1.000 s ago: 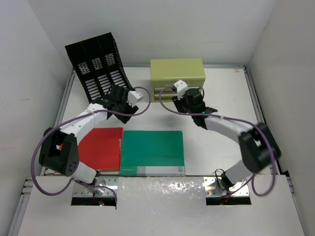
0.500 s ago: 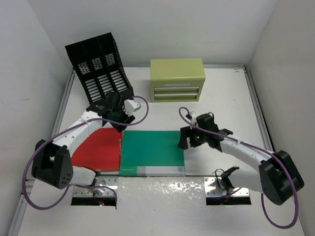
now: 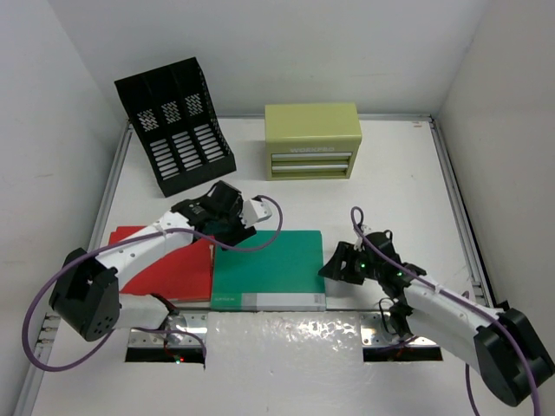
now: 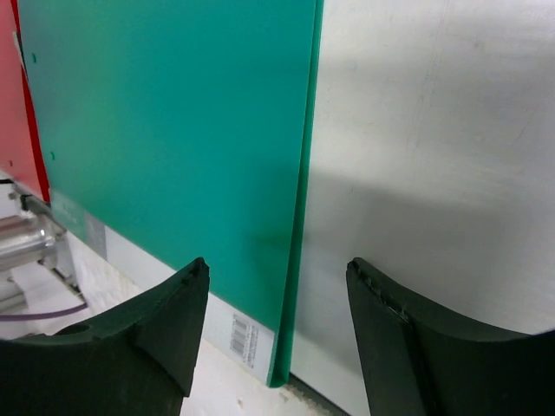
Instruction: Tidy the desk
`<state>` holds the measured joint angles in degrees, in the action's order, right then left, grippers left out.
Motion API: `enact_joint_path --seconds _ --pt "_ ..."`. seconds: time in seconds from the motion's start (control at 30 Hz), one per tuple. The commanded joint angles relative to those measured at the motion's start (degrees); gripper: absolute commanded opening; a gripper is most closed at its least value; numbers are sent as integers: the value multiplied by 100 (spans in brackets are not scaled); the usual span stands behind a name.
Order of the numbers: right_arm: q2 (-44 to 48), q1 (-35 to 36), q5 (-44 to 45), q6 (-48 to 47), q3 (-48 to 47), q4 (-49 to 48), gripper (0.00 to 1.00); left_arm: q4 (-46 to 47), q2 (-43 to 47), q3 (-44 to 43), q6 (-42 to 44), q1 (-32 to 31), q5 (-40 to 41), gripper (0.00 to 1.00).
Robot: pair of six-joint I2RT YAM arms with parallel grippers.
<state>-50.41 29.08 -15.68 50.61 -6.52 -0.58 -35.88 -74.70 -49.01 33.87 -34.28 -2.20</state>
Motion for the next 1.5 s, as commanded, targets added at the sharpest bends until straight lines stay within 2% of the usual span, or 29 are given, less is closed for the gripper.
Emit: enact_joint_path --seconds 0.0,0.33,0.47,0.6,0.73,0.93,1.13,1.47 --pt "23 71 -251 493 29 39 63 344 262 93 103 27 -184 55" --pt "-504 396 -1085 942 -6 40 59 582 298 173 120 27 -193 55" --pt "-443 511 -1200 1090 -104 453 58 608 307 190 146 36 -185 55" --pt "-486 677 -1253 1609 325 76 55 652 307 191 138 36 -193 55" --pt "-689 731 -1245 2172 784 -916 49 705 298 199 129 36 -334 55" --pt "-1268 722 -1253 1769 452 -1014 42 1135 201 594 260 27 -633 55" --pt "-1348 704 -990 1426 134 -830 35 1425 -27 1051 577 27 -747 55" --pt "-778 669 -954 1425 -7 -302 32 1654 -80 1219 568 27 -677 54"
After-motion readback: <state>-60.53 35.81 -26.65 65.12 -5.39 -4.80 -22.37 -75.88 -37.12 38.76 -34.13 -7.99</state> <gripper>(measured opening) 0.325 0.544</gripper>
